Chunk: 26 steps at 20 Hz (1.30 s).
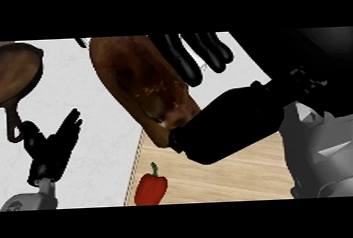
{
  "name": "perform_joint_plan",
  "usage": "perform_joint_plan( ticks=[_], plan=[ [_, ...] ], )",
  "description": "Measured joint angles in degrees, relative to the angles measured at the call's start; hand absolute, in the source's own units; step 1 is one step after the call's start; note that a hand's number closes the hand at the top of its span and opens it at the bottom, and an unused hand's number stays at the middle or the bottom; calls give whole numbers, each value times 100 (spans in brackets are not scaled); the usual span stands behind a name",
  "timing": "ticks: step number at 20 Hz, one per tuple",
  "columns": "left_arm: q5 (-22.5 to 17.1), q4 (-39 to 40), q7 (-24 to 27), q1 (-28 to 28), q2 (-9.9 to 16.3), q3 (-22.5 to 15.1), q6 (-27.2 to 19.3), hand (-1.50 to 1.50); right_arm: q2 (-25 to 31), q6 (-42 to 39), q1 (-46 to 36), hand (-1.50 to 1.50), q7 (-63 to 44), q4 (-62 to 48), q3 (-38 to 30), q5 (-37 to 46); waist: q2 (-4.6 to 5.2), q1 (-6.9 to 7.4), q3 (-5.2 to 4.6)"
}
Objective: Pick the sweet potato from the tray and place it in the tiered shelf
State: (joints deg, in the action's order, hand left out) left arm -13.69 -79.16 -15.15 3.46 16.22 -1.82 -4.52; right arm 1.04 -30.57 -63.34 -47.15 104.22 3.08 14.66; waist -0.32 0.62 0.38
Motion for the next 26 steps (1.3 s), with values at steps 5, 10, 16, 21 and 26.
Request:
perform_joint_plan(
  ticks=[5,10,16,21,26],
  plan=[
    [67,-28,43,6,-54,0,-3,0,172,205,-995,150,172,-1186,-514,59,14,35,-2],
    [20,27,34,49,-18,79,125,0,487,325,-1656,150,804,-2418,-810,201,34,63,-4],
    [100,-39,-86,110,-109,35,57,0,706,377,-2136,150,1829,-3843,-791,465,55,99,-10],
    [174,47,58,132,-166,42,79,0,726,552,-2386,150,2583,-4759,-627,794,61,109,-6],
    [208,-58,42,74,-149,76,85,0,713,979,-2581,150,3303,-5665,-566,1137,70,143,-12]
  ],
)
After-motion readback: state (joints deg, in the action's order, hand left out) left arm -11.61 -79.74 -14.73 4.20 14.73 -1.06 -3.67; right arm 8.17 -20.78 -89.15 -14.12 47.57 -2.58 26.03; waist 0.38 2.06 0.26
